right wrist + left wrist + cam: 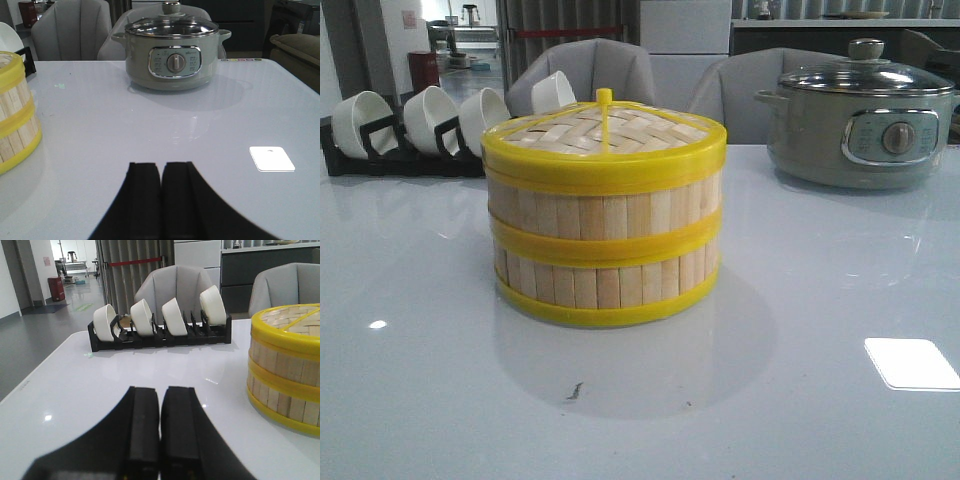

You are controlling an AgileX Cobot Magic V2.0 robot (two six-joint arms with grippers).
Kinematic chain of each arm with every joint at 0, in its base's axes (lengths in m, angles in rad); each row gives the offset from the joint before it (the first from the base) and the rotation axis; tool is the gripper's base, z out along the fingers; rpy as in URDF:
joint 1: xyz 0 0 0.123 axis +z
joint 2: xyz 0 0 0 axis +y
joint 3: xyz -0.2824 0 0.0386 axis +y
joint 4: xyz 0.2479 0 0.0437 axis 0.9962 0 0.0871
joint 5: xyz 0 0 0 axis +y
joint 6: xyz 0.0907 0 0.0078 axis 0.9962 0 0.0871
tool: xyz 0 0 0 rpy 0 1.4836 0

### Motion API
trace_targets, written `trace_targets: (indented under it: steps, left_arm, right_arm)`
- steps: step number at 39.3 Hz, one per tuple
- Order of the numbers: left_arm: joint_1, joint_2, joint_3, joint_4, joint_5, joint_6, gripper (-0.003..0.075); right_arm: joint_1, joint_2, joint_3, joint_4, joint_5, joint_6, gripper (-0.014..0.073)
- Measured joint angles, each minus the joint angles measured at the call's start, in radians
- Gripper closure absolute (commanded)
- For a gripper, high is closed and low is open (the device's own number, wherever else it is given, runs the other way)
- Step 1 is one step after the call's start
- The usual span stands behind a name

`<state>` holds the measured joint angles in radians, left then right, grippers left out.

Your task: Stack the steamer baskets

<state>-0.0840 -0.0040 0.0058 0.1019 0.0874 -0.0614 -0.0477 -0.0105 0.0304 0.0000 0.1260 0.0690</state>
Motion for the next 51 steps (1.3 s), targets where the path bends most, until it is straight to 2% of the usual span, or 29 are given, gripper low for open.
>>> trace_targets:
  steps: [11, 51]
  left_arm:
    - [0.0, 0.0, 0.0, 0.0, 0.0, 0.0, 0.0617]
    - [0.0, 0.0, 0.0, 0.0, 0.0, 0.002, 0.0617]
  right_arm:
    - [0.0, 0.0, 0.0, 0.04, -0.037, -0.053, 0.0557]
    - [0.0, 0.0, 0.0, 0.043, -0.057, -0.055, 0.0557]
